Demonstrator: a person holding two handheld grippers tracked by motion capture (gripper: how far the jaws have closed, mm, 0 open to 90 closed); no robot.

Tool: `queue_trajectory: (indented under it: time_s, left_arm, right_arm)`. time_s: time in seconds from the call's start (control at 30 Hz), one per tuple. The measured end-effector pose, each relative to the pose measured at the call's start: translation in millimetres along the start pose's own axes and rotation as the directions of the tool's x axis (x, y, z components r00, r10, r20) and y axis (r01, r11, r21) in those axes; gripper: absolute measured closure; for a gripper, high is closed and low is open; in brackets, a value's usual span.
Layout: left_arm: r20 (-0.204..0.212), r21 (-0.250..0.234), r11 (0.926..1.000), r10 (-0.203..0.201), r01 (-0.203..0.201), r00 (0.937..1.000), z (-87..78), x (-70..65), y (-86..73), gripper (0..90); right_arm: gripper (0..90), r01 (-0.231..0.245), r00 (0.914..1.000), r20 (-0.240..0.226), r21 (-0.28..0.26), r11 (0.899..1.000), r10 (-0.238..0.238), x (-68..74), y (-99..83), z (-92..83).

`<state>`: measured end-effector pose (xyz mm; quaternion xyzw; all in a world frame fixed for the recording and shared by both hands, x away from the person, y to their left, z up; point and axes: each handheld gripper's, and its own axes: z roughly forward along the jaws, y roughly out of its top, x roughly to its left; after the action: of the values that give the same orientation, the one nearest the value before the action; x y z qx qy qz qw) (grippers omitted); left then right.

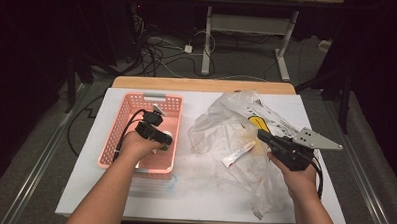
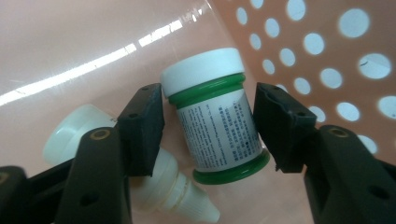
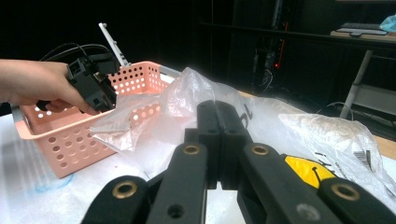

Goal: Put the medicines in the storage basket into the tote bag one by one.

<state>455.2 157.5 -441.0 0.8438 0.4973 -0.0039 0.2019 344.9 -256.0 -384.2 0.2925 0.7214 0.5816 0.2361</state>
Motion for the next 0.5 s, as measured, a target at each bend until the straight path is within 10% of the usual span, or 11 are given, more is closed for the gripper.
queue_trajectory:
  time_s: [0.5]
  left_arm:
    - [-0.095,0.063,0.9962,0.066,-0.060,0.9933,12.7,-17.5,8.1,53.4]
  right_arm:
    - [90.0,0.005,1.0000,-0.001,0.001,1.000,-0.005,0.6,0.9,-0.8]
